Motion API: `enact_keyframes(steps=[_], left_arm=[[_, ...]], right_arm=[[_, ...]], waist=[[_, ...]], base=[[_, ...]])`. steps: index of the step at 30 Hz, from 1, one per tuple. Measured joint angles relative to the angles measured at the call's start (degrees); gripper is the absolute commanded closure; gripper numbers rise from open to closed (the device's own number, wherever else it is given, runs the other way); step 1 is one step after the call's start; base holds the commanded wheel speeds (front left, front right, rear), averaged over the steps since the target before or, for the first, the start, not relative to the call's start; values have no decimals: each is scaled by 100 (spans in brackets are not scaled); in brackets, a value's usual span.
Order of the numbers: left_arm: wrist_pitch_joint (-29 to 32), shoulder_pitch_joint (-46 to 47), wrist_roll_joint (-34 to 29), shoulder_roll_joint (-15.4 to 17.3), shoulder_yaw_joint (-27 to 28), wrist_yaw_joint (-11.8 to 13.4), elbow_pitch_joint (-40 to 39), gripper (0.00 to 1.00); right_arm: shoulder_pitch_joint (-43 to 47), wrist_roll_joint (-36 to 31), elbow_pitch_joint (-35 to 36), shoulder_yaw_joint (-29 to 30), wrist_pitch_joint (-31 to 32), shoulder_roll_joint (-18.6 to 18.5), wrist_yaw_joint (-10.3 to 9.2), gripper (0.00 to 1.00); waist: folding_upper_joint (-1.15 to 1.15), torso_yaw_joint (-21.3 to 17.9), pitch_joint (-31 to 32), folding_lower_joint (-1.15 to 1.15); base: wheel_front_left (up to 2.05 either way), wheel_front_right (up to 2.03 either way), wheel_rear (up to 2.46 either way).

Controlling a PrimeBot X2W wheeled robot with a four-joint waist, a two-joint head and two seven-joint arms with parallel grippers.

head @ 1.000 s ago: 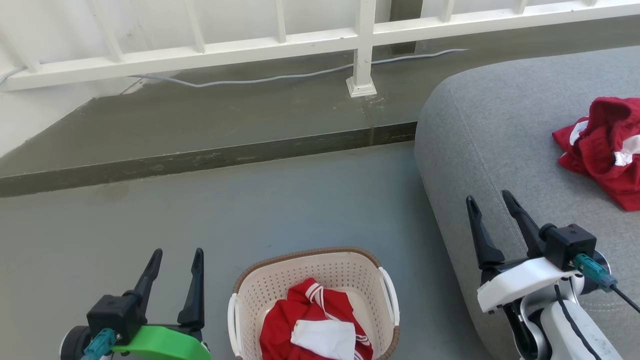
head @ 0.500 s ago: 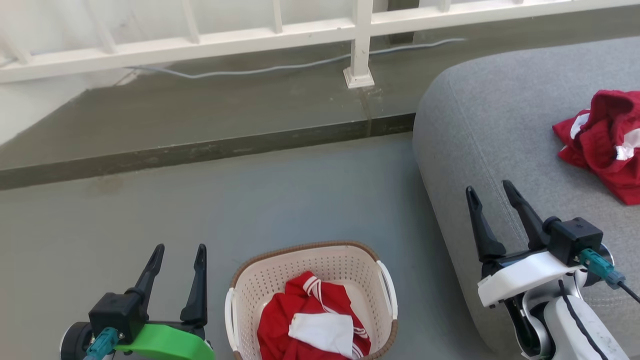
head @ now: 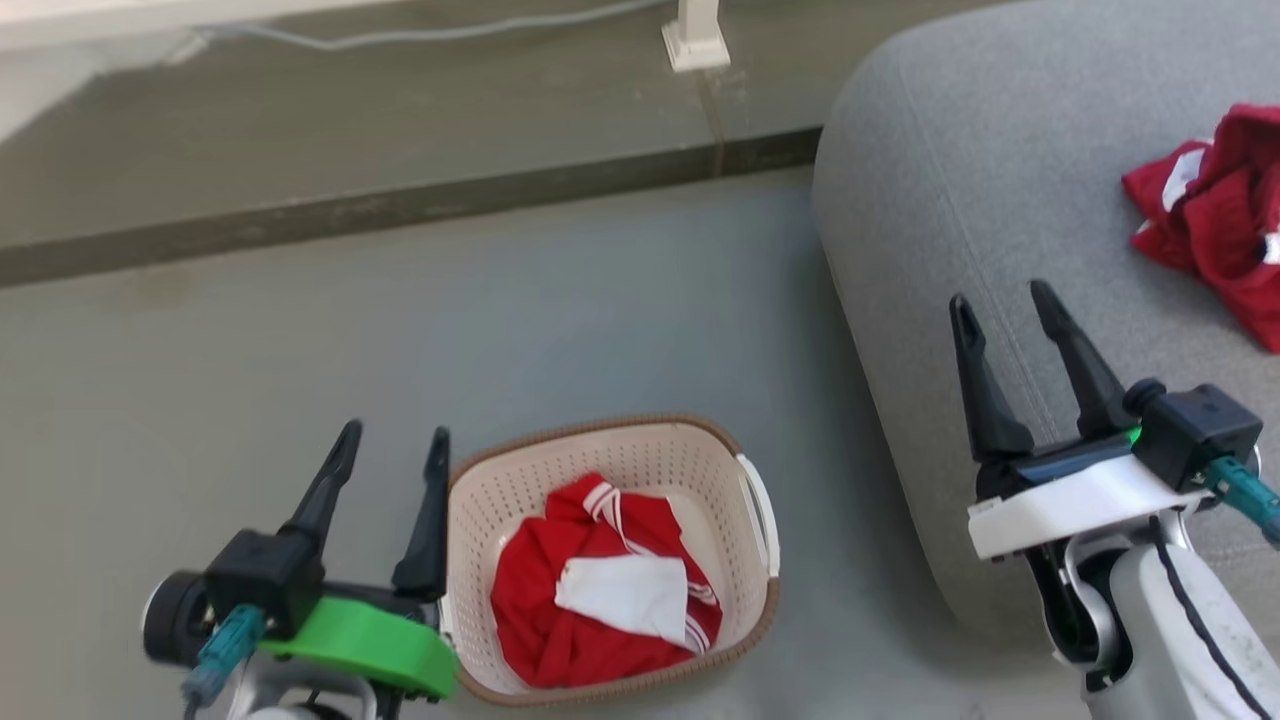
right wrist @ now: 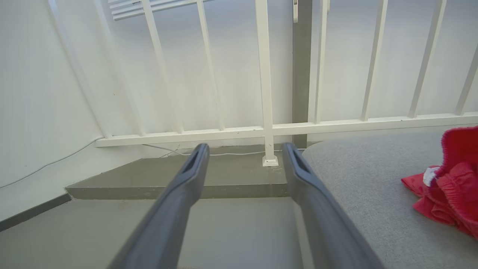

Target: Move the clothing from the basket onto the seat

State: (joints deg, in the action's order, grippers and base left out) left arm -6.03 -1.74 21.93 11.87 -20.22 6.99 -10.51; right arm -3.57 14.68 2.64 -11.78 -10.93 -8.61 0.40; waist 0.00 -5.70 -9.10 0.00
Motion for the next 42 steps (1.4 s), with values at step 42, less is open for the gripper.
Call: enact_keyframes(steps=[42], left_arm=[[1593,3244,-1094,-98,-1281,-999,3534,0]], right_arm=[[-1528,358,991,-300,-175,428,204,0]], waist=[[0,-1245,-3329,1]], base=[[0,0,0]])
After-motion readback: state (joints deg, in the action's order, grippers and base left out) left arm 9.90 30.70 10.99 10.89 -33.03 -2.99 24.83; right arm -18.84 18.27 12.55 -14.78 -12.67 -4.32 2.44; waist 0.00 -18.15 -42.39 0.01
